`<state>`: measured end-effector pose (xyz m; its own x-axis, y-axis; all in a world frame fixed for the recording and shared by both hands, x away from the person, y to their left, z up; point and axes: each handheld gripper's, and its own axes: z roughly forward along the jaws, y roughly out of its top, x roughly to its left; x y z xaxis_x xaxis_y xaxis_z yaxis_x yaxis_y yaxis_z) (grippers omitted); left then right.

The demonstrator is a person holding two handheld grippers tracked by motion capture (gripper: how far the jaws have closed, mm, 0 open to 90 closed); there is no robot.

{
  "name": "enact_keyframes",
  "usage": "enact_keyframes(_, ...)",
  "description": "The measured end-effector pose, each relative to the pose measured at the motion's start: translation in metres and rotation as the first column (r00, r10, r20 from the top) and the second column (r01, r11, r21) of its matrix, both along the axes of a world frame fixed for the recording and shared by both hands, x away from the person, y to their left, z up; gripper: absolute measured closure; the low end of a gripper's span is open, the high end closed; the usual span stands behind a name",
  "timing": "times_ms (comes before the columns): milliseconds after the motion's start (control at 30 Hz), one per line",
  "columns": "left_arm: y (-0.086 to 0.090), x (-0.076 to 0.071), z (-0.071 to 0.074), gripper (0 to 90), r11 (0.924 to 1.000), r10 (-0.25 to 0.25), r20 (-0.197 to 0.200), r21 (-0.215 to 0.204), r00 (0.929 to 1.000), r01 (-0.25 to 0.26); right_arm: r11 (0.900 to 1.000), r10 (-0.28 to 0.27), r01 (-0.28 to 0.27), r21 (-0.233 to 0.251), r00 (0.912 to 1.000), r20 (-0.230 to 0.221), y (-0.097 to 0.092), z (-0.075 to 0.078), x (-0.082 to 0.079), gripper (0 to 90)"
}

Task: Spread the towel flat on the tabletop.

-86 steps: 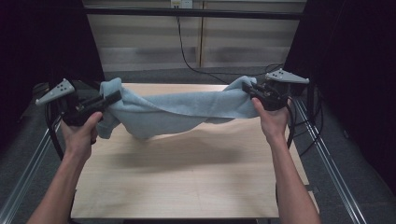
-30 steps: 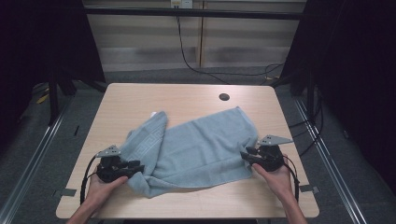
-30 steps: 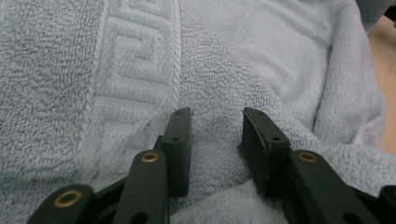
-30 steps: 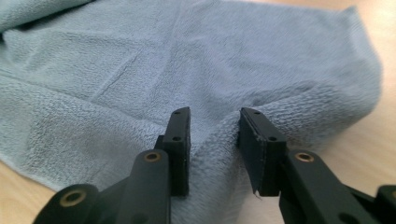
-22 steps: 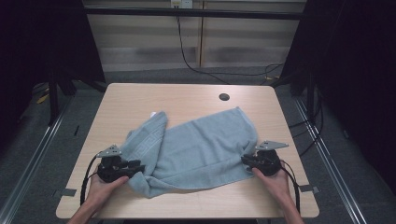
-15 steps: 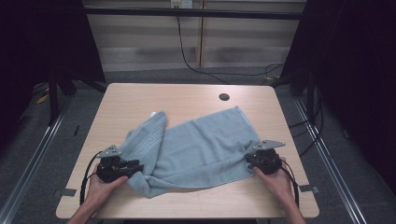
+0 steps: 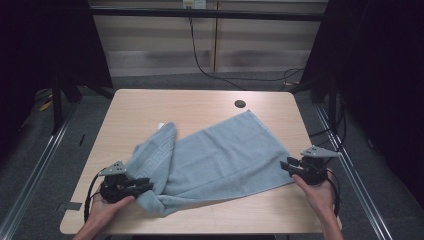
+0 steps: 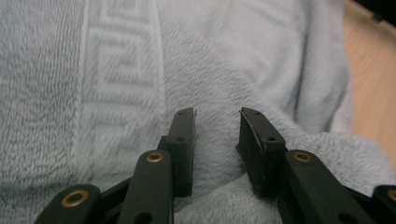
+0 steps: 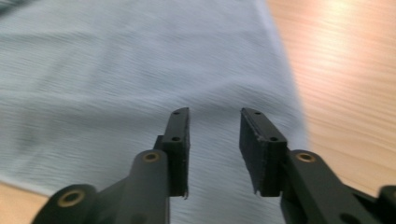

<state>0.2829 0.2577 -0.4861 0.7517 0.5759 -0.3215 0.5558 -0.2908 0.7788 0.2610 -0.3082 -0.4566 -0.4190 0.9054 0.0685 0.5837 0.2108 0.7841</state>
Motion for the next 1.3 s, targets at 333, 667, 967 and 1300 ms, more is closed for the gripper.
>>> enact_keyframes(333, 0.008, 0.045, 0.023, 57.0, 0.9934, 0.076, 0.026, -0.088, 0.9968, -0.073, 0.9464, 0.314, -0.307, 0.101, 0.9476, -0.061, 0.119, -0.012, 0.0, 47.3)
enact_keyframes(667, 0.022, 0.067, -0.014, 40.4, 0.979, 0.192, 0.0, 0.069, 0.9814, -0.192, 0.8992, 0.437, -0.434, 0.056, 0.8916, -0.117, 0.187, -0.044, 0.011, 35.6)
enact_keyframes(967, 0.011, 0.053, -0.015, 68.7, 0.9957, 0.062, -0.004, 0.07, 0.9981, -0.062, 0.8999, 0.433, -0.436, -0.007, 0.8957, -0.1, 0.182, -0.045, 0.008, 66.2)
enact_keyframes(1300, -0.01, 0.03, -0.005, 64.2, 0.9968, -0.079, -0.007, 0.006, 0.9968, 0.079, 0.9449, 0.312, -0.32, -0.067, 0.9434, -0.113, 0.119, -0.039, 0.031, 77.9)
